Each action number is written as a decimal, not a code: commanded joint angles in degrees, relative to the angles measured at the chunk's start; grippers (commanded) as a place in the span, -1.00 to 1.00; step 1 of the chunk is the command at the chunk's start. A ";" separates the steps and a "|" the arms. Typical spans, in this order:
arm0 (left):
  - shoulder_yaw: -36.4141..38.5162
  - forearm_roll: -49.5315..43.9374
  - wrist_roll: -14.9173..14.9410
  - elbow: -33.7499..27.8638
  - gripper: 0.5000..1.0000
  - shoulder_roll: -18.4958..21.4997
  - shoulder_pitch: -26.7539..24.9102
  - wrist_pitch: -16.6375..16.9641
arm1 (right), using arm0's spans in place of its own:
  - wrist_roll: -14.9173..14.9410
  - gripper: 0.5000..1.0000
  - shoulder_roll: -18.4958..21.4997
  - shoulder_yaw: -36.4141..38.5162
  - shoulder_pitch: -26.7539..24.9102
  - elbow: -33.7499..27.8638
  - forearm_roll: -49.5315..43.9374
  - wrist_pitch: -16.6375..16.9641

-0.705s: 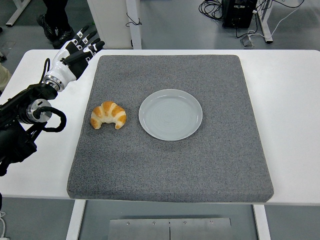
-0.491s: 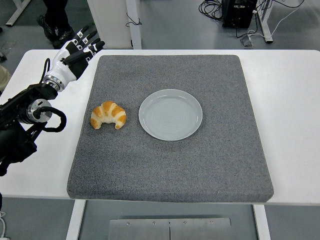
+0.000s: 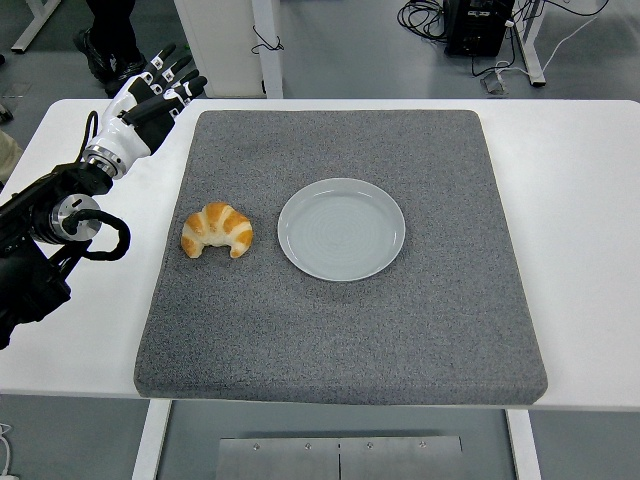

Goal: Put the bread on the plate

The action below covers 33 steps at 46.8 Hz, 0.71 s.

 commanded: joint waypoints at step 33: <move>3.47 3.58 -0.40 -33.33 0.94 18.05 5.43 2.25 | 0.08 1.00 0.00 0.02 0.00 0.00 0.00 0.00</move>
